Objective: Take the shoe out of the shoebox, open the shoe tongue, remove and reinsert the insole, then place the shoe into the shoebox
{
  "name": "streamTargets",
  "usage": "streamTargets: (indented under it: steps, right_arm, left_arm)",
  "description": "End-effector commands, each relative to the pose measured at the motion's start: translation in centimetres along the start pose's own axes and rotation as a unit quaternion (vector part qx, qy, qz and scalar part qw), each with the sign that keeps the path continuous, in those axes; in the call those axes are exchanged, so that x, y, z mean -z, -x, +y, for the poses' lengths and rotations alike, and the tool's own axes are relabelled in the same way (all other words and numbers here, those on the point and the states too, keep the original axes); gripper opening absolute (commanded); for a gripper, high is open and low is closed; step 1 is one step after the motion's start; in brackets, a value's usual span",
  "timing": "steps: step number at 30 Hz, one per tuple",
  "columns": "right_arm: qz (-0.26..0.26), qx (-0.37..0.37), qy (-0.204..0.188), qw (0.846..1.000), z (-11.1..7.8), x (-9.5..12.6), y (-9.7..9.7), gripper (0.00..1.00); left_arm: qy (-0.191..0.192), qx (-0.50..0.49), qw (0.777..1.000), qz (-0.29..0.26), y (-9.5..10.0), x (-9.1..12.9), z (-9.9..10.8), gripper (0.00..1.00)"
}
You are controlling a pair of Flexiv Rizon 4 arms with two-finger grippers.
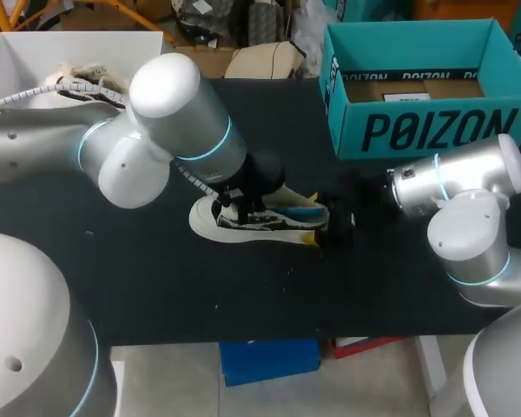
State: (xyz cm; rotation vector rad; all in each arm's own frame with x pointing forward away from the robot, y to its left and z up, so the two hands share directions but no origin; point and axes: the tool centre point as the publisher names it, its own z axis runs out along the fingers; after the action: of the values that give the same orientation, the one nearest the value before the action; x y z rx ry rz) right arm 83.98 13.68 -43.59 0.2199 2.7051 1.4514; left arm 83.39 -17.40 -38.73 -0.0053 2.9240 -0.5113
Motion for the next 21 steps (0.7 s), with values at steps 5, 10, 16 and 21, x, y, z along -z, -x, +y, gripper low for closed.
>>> streamTargets:
  steps: [5, 10, 16, 21]
  right_arm:
    - [0.000, 0.000, 0.000, 1.000, -0.3, 0.0, 0.1, 0.00]
    - [0.000, 0.000, 0.000, 1.000, -0.3, 0.0, 0.1, 0.00]
    - [0.000, 0.000, 0.000, 1.000, -0.3, 0.0, 0.1, 0.00]
    - [0.000, 0.000, 0.000, 1.000, -0.3, 0.0, 0.1, 0.00]
  left_arm:
    - [-0.002, -0.018, 1.000, -0.007, -0.5, 1.4, -1.1, 0.00]
    - [-0.012, -0.044, 0.999, 0.007, -0.4, -0.2, -1.6, 0.00]
    - [-0.053, -0.099, 0.994, -0.011, -0.6, -1.6, -1.9, 0.00]
    - [-0.079, -0.122, 0.989, -0.016, -0.8, -1.6, -2.0, 0.30]
